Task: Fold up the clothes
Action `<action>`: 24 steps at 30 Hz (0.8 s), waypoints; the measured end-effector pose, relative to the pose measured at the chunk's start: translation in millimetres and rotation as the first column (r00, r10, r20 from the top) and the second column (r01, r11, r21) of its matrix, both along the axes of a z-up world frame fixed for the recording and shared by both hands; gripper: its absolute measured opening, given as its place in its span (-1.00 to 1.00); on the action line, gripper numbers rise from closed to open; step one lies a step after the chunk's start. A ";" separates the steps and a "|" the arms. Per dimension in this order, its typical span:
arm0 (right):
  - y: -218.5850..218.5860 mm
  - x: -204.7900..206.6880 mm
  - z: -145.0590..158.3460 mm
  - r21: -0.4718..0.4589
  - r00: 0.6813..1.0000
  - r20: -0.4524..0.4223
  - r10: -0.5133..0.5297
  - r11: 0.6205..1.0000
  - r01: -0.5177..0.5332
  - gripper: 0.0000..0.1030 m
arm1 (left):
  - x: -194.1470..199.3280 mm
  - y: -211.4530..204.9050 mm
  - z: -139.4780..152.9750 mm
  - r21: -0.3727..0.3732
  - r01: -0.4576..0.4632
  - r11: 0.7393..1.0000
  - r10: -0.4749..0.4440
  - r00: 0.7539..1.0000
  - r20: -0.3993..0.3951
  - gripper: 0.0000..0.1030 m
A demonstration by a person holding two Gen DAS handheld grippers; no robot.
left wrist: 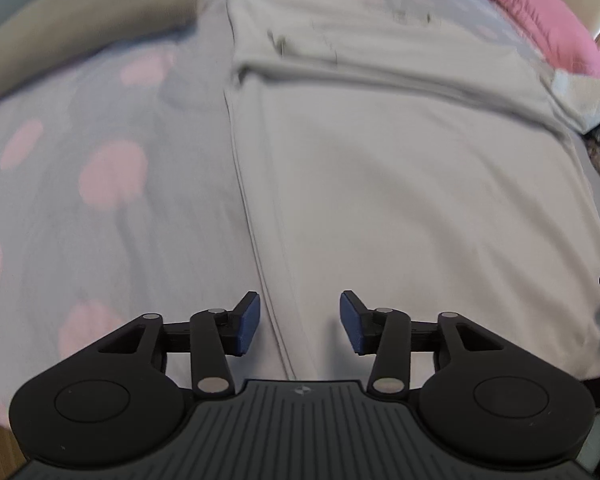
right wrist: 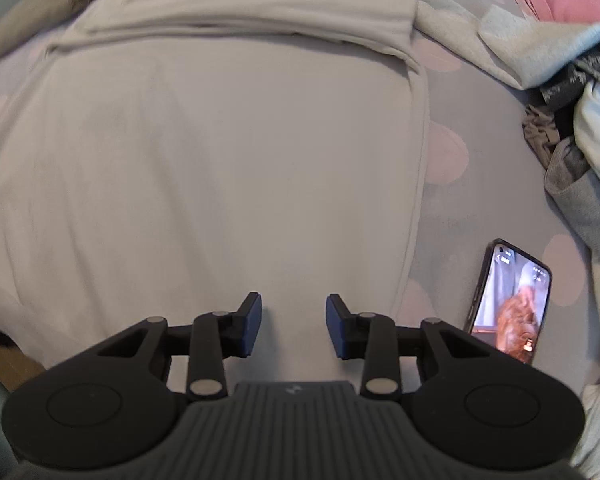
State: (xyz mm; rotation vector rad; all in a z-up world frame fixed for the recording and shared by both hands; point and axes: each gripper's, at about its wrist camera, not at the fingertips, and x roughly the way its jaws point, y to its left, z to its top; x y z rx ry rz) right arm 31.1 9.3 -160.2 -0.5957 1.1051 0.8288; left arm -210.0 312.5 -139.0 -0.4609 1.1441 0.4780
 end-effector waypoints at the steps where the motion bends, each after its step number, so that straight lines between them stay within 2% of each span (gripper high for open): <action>1: -2.0 -3.3 -1.3 -0.015 1.000 0.022 0.009 1.000 -0.009 -0.22 | -0.6 -2.6 -4.7 -0.007 0.000 1.000 0.000 1.000 -0.025 -0.13; 4: -9.4 -1.7 -1.6 -0.042 0.998 0.066 -0.021 0.999 0.024 -0.03 | 0.3 -12.1 -14.3 0.009 0.038 0.999 -0.037 0.995 -0.096 -0.13; 7: -18.2 9.0 -4.8 -0.068 0.993 0.062 -0.099 0.992 0.103 0.02 | -2.1 -15.1 -19.2 -0.026 0.048 0.999 -0.050 0.994 -0.097 -0.13; 10: -24.0 20.5 -12.2 -0.098 0.986 0.017 -0.166 0.981 0.167 0.02 | -3.6 -13.2 -26.4 -0.050 0.026 0.998 -0.032 0.992 -0.125 -0.13; 13: -25.0 23.0 -18.8 -0.102 0.983 -0.054 -0.176 0.980 0.170 -0.01 | -2.6 -11.1 -35.7 -0.078 0.010 0.997 -0.022 0.987 -0.161 -0.14; 15: -23.4 21.3 -20.1 -0.101 0.983 -0.080 -0.166 0.982 0.158 -0.21 | -1.8 -12.0 -36.9 -0.093 0.014 0.996 -0.028 0.988 -0.154 -0.28; 16: -22.1 19.9 -19.6 -0.100 0.984 -0.084 -0.159 0.984 0.150 -0.30 | -1.6 -12.5 -36.7 -0.104 0.018 0.994 -0.033 0.989 -0.145 -0.54; 17: -20.4 18.2 -17.8 -0.098 0.986 -0.078 -0.148 0.985 0.140 -0.59 | -1.7 -13.2 -35.4 -0.124 0.025 0.992 -0.040 0.991 -0.124 -0.81; 18: -19.0 16.4 -15.5 -0.094 0.988 -0.067 -0.137 0.987 0.131 -0.83 | -1.8 -14.5 -32.8 -0.124 0.032 0.992 -0.045 0.993 -0.108 -0.85; 20: -17.8 13.5 -10.3 -0.082 0.991 -0.046 -0.125 0.989 0.121 -0.86 | -4.0 -16.3 -26.0 -0.113 0.036 0.993 -0.044 0.996 -0.076 -0.92; 24: -20.5 10.5 4.3 -0.034 0.992 0.004 -0.123 0.992 0.123 -0.89 | -13.7 -13.1 -8.2 -0.096 0.008 0.995 -0.005 1.000 0.031 -0.95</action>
